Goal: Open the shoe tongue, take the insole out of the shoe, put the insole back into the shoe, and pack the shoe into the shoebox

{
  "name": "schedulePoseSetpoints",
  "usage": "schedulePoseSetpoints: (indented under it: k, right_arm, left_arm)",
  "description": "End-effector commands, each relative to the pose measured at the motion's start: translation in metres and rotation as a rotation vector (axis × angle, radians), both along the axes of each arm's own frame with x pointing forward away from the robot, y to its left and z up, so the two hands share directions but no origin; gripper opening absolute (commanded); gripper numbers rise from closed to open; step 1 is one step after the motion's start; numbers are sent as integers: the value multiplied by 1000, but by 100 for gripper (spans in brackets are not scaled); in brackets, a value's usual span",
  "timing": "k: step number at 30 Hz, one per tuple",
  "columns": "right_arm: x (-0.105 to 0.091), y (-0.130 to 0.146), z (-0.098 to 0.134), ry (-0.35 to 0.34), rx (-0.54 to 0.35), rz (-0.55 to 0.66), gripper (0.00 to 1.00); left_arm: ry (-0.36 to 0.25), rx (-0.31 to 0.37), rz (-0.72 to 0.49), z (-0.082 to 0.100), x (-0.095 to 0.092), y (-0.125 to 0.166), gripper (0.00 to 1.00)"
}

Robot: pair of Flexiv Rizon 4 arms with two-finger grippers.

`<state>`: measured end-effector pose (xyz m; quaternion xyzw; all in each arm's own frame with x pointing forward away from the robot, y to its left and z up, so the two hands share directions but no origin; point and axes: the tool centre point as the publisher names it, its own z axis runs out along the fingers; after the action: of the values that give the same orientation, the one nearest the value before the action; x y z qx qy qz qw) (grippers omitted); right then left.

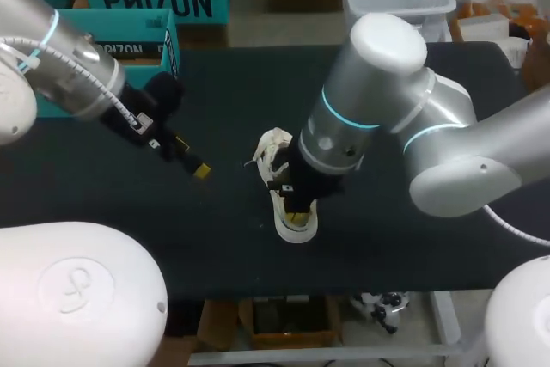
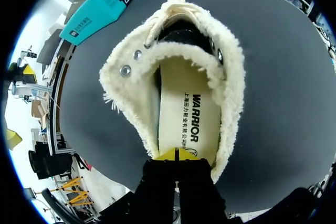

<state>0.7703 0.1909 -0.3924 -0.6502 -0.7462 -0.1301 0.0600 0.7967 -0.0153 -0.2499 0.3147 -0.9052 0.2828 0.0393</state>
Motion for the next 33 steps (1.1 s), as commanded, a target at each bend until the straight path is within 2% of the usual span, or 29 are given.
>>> schedulePoseSetpoints:
  k: [1, 8, 14, 15, 17, 18, 20, 25, 33]
  right_arm:
    - [0, 9, -15, -54, -27, -30, 0]
    - [3, 2, -25, -38, -66, -55, 0]
    - [3, -10, 2, -119, 9, -23, 0]
    - [4, -14, 9, -141, -2, -25, 0]
    - [5, -21, 21, -170, 35, 0, 0]
    - [6, -25, 24, -179, 17, -3, 0]
    - [9, -35, 33, -196, 60, 24, 0]
    - [18, -59, 46, -224, 55, 58, 0]
    - [29, -97, 64, -208, 92, 153, 0]
  left_arm:
    - [11, 0, 6, -3, 5, 1, 100]
    - [35, 38, 44, 0, 5, -5, 100]
    - [37, 86, 76, 3, 1, -9, 100]
    - [35, 93, 84, 3, 0, -10, 100]
    - [39, 90, 88, 4, -1, -11, 100]
    - [43, 90, 94, 4, -2, -12, 100]
    - [53, 89, 107, 4, -5, -14, 100]
    - [58, 96, 135, 0, -17, -25, 100]
    - [75, 136, 178, -11, -40, -52, 100]
